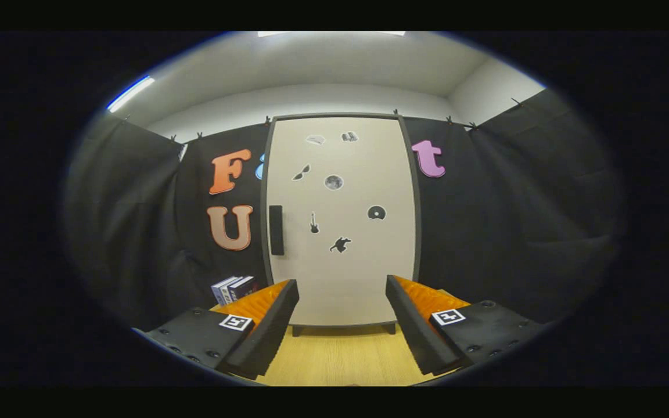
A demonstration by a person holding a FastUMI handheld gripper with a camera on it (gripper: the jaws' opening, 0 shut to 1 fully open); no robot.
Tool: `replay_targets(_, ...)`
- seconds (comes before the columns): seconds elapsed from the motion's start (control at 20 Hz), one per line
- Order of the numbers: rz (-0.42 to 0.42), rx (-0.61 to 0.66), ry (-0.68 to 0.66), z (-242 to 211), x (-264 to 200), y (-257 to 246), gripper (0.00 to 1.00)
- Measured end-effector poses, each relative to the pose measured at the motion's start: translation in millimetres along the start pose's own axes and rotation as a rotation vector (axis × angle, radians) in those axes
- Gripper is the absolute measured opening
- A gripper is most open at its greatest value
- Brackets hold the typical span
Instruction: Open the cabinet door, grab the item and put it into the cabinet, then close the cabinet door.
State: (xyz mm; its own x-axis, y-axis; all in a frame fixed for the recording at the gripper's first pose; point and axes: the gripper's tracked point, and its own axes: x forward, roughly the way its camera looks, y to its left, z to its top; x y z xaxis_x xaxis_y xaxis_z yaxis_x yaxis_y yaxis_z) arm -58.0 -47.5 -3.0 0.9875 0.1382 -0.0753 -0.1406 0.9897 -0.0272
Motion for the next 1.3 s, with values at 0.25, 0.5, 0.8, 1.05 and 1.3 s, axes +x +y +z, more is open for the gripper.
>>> replay_targets(0.25, -0.007, -0.013, -0.014, 2, -10, -2, 0.97)
replay_targets(0.5, -0.009, -0.012, -0.017, 1, -17, -2, 0.97)
replay_targets(0.8, -0.013, -0.003, -0.019, -1, -20, -3, 0.97)
replay_targets(1.05, -0.015, -0.008, -0.018, -5, -19, -2, 0.97)
replay_targets(1.3, -0.005, 0.001, -0.008, -11, -20, 0, 0.97)
